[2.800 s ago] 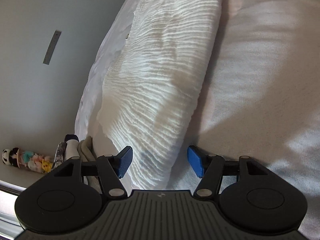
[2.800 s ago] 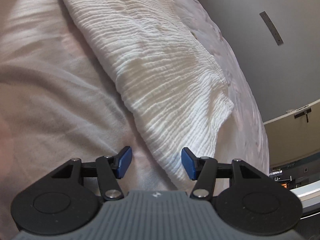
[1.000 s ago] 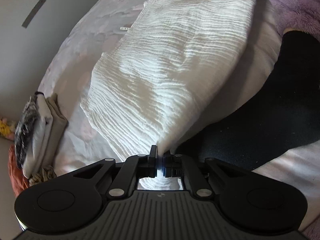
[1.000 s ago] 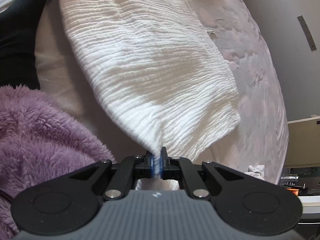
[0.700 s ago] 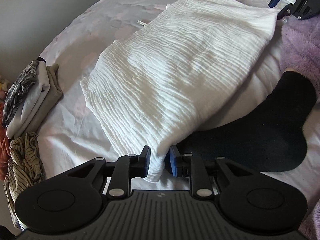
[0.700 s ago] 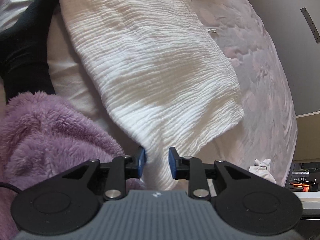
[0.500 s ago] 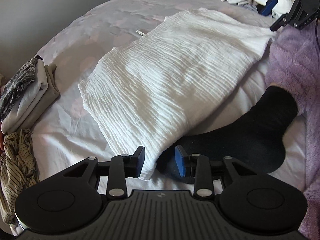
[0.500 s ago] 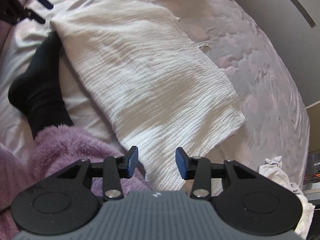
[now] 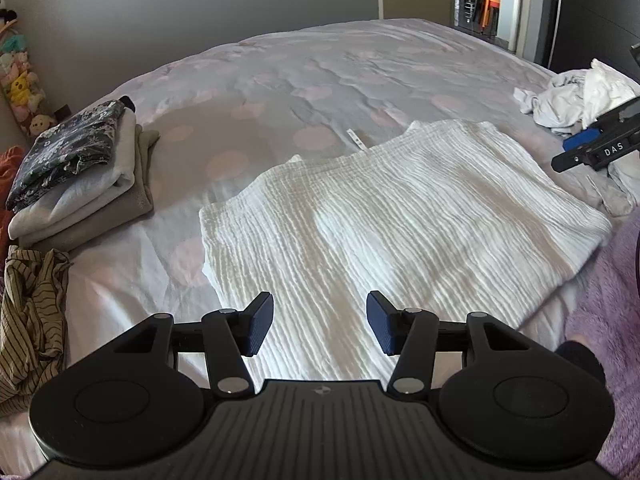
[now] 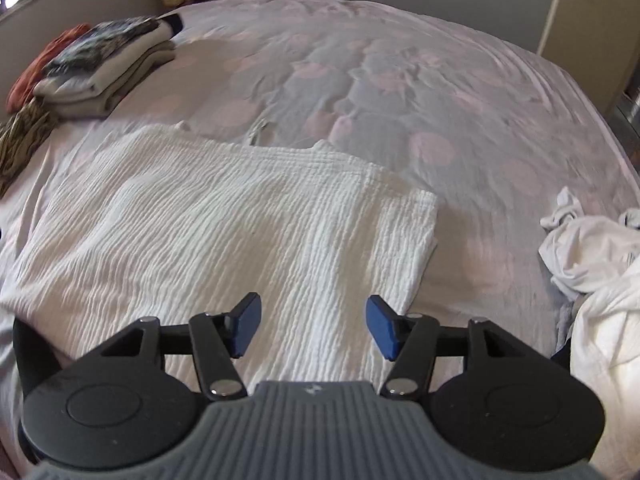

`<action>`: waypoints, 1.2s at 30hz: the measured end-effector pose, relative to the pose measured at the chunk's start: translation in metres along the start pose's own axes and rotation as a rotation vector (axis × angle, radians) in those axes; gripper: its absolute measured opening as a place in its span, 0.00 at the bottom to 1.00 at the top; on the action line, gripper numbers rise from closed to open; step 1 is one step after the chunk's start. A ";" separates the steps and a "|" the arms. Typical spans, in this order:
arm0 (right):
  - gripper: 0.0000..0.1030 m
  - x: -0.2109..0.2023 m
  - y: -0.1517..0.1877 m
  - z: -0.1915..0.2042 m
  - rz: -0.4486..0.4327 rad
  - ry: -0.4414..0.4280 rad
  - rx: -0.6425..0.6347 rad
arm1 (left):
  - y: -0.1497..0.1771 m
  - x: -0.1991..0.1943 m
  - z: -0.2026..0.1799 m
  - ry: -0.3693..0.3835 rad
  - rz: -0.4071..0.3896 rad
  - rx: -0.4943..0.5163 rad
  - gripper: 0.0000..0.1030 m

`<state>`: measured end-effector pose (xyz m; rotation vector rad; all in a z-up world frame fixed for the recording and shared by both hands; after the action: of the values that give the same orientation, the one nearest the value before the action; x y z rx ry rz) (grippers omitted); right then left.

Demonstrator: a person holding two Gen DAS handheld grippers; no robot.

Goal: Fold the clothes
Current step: 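Move both open grippers over the folded shirt, then grasp a corner of the folded shirt with the right gripper and lift it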

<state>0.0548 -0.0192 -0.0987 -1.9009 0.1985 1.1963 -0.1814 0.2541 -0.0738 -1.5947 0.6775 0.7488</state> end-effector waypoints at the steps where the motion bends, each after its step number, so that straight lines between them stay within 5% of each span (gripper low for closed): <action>1: 0.64 0.006 -0.002 -0.004 0.009 0.005 0.043 | -0.002 0.005 0.005 -0.001 -0.002 -0.028 0.48; 8: 0.65 0.052 -0.007 -0.030 0.094 0.022 0.254 | -0.007 0.042 0.029 -0.012 0.027 -0.127 0.50; 18: 0.66 0.113 -0.003 -0.068 0.183 -0.075 0.532 | 0.000 0.078 0.061 -0.059 0.077 -0.243 0.50; 26: 0.66 0.144 -0.008 -0.064 0.163 -0.100 0.554 | -0.003 0.097 0.066 -0.073 0.105 -0.265 0.50; 28: 0.58 0.147 -0.011 -0.060 0.148 -0.078 0.535 | -0.003 0.100 0.067 -0.074 0.108 -0.268 0.50; 32: 0.17 0.151 -0.009 -0.068 0.141 -0.087 0.589 | -0.003 0.099 0.066 -0.077 0.107 -0.264 0.50; 36: 0.09 0.142 -0.013 -0.070 0.130 -0.127 0.642 | -0.003 0.092 0.067 -0.089 0.101 -0.256 0.50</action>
<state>0.1832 -0.0214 -0.1921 -1.2634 0.5705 1.1560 -0.1282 0.3192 -0.1512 -1.7566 0.6197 1.0076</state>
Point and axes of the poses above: each gripper's, at about its wrist camera, not at the fingertips, and x roughly the way its jaws point, z to its left, y to its underside, the point moved 2 cm from there along x, roughly the way its jaws point, and after that the axes turned 14 degrees about y, right-handed, at the moved point
